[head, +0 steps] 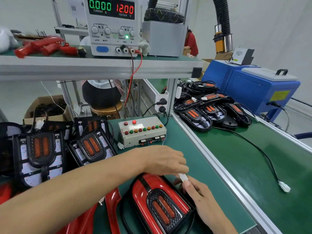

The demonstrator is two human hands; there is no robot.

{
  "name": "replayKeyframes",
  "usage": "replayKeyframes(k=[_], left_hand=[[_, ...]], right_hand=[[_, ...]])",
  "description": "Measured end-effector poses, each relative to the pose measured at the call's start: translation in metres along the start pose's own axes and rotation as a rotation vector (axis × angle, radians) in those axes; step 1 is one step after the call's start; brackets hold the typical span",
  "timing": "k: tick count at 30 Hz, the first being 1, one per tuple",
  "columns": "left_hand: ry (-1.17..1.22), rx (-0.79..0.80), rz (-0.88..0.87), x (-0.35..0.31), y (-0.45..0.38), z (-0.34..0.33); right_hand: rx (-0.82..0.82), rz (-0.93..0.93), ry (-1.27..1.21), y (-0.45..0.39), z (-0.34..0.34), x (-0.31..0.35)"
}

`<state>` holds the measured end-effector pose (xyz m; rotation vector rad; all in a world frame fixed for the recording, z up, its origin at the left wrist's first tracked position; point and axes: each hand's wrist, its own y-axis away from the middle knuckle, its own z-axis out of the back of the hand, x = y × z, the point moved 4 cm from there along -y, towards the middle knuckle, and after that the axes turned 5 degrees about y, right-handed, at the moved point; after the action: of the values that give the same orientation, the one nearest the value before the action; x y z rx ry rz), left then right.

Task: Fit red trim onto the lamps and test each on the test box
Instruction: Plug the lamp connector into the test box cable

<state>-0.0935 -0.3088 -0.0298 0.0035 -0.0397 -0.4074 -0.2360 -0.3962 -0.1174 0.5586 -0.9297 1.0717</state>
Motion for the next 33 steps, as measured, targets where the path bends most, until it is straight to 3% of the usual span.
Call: replayKeyframes(k=[5, 8, 12, 17, 33], left_hand=[[0.062, -0.019, 0.134, 0.014, 0.014, 0.018], [-0.021, 0.076, 0.151, 0.002, 0.003, 0.015], [-0.072, 0.136, 0.148, -0.003, -0.001, 0.010], [-0.089, 0.139, 0.154, -0.005, 0.001, 0.011], [-0.094, 0.104, 0.101, -0.014, -0.004, 0.014]], right_hand=[[0.030, -0.036, -0.075, -0.004, -0.006, -0.004], [0.037, -0.029, -0.088, -0.005, -0.009, -0.004], [0.044, -0.022, -0.043, -0.001, -0.007, -0.008], [0.093, -0.017, -0.009, -0.003, -0.011, -0.006], [0.042, -0.005, -0.028, -0.001, -0.008, -0.001]])
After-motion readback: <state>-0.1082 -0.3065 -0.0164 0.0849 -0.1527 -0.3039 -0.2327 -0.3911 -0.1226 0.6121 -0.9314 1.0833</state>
